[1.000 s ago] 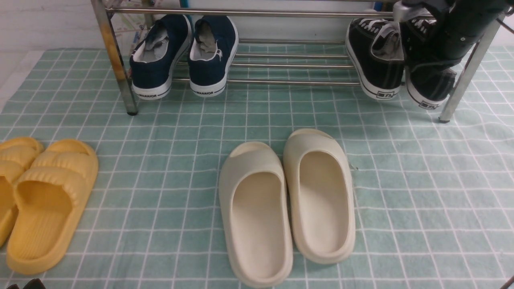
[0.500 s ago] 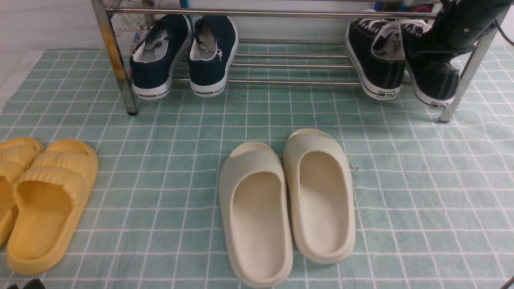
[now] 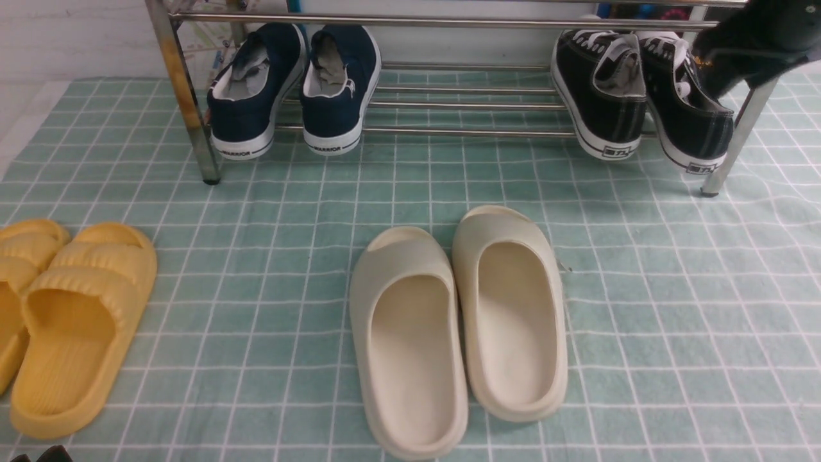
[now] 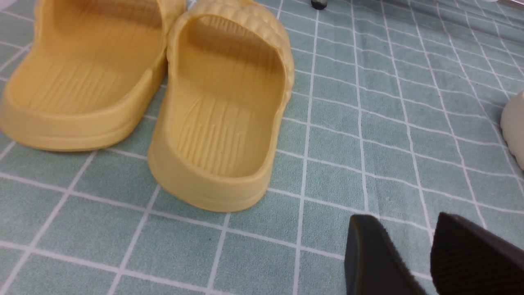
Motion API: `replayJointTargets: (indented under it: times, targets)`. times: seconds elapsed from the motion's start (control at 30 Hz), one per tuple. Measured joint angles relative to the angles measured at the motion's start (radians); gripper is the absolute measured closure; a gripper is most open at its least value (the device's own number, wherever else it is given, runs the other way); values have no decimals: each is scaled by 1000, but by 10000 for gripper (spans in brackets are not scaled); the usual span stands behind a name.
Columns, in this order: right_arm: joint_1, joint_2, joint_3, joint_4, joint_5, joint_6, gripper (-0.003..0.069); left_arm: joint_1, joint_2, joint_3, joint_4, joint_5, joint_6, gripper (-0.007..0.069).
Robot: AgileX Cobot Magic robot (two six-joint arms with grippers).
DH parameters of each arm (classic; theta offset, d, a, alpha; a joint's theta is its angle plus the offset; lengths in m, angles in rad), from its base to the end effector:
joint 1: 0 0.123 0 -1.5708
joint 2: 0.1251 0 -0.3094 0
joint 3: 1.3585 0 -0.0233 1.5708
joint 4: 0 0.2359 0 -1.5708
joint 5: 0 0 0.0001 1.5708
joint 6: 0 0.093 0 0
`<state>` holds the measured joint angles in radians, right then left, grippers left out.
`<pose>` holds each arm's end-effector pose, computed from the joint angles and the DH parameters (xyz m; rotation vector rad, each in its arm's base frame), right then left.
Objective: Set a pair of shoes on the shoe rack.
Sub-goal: Use the right arm to put a shoe into the shoe rack
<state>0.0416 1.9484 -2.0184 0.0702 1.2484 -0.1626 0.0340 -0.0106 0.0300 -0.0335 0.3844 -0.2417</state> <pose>0.4206 0.0237 0.3717 -0.2630 2.6452 0.0563 0.0148 -0.0007 0.1685 -0.2804 1.8700 -0.1750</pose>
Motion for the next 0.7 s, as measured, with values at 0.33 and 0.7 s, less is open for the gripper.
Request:
replayJointTargets:
  times: [0.33, 0.7]
  targets:
    - [-1, -143, 377, -5, -171, 1, 664, 0, 0, 0, 0, 0, 0, 386]
    - [-1, 0, 388, -87, -508, 70, 662, 0, 0, 0, 0, 0, 0, 386]
